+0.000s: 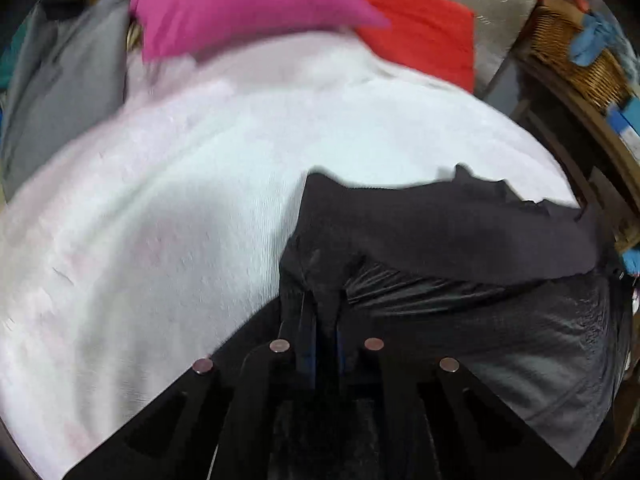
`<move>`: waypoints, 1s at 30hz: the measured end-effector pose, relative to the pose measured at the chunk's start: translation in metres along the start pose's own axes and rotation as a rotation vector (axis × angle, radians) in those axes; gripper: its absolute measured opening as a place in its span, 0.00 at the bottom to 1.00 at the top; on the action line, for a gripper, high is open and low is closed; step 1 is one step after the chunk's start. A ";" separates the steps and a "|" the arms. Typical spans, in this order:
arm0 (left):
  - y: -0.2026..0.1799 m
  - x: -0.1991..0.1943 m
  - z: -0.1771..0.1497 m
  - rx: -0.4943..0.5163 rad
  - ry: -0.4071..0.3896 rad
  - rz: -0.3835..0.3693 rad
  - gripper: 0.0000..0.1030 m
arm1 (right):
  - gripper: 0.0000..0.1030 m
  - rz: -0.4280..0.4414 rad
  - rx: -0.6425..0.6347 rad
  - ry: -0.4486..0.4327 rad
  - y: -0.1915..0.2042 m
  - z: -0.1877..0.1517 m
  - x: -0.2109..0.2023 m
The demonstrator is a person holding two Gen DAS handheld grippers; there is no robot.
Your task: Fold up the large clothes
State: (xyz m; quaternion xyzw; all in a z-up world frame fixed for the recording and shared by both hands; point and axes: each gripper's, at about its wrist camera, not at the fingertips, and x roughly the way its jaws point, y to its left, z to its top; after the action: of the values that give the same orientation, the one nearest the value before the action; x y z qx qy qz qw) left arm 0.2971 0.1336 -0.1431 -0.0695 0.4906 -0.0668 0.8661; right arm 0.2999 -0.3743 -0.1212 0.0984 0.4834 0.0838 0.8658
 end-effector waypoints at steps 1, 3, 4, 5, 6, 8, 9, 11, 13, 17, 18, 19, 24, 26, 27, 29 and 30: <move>-0.003 0.002 0.000 0.010 -0.004 0.014 0.09 | 0.08 -0.014 0.007 0.016 -0.002 -0.007 0.012; -0.006 -0.001 -0.001 0.028 -0.006 0.036 0.10 | 0.08 -0.010 0.045 0.018 -0.007 -0.014 0.021; -0.007 -0.001 -0.001 0.034 -0.004 0.042 0.11 | 0.08 -0.004 0.070 0.009 -0.011 -0.015 0.022; -0.006 -0.002 -0.001 0.030 -0.001 0.046 0.12 | 0.09 -0.006 0.079 0.004 -0.011 -0.015 0.021; -0.005 -0.003 -0.001 0.012 0.000 0.047 0.13 | 0.12 -0.019 0.081 0.007 -0.011 -0.016 0.020; -0.009 -0.007 -0.002 0.004 -0.010 0.062 0.19 | 0.21 -0.046 0.102 -0.001 -0.013 -0.017 0.014; -0.011 -0.013 -0.002 0.001 -0.024 0.082 0.22 | 0.28 -0.045 0.118 -0.012 -0.015 -0.018 0.009; -0.014 -0.022 -0.002 -0.011 -0.045 0.113 0.35 | 0.39 -0.065 0.150 -0.055 -0.012 -0.021 -0.011; -0.020 -0.044 -0.006 -0.001 -0.091 0.152 0.47 | 0.54 -0.113 0.137 -0.107 -0.005 -0.024 -0.031; -0.032 -0.078 -0.015 -0.010 -0.164 0.186 0.57 | 0.68 -0.157 0.088 -0.231 0.029 -0.037 -0.078; -0.037 -0.086 -0.019 -0.012 -0.174 0.178 0.57 | 0.69 -0.141 0.068 -0.251 0.041 -0.043 -0.086; -0.042 -0.090 -0.024 -0.015 -0.178 0.176 0.57 | 0.69 -0.132 0.050 -0.260 0.050 -0.048 -0.091; -0.065 -0.101 -0.051 -0.020 -0.210 0.125 0.57 | 0.72 -0.124 -0.065 -0.300 0.104 -0.086 -0.092; -0.075 -0.096 -0.061 -0.022 -0.204 0.115 0.57 | 0.72 -0.161 -0.111 -0.293 0.121 -0.102 -0.079; -0.079 -0.093 -0.066 -0.016 -0.194 0.107 0.57 | 0.72 -0.170 -0.121 -0.281 0.124 -0.105 -0.071; -0.088 -0.085 -0.072 0.000 -0.169 0.102 0.57 | 0.72 -0.195 -0.130 -0.250 0.125 -0.113 -0.058; -0.091 -0.081 -0.075 0.004 -0.162 0.104 0.57 | 0.72 -0.204 -0.129 -0.245 0.124 -0.114 -0.052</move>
State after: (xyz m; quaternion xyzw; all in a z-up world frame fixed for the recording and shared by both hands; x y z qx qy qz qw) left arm 0.1876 0.0552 -0.0964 -0.0473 0.4216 -0.0169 0.9054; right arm 0.1692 -0.2565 -0.1061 0.0025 0.3752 0.0136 0.9268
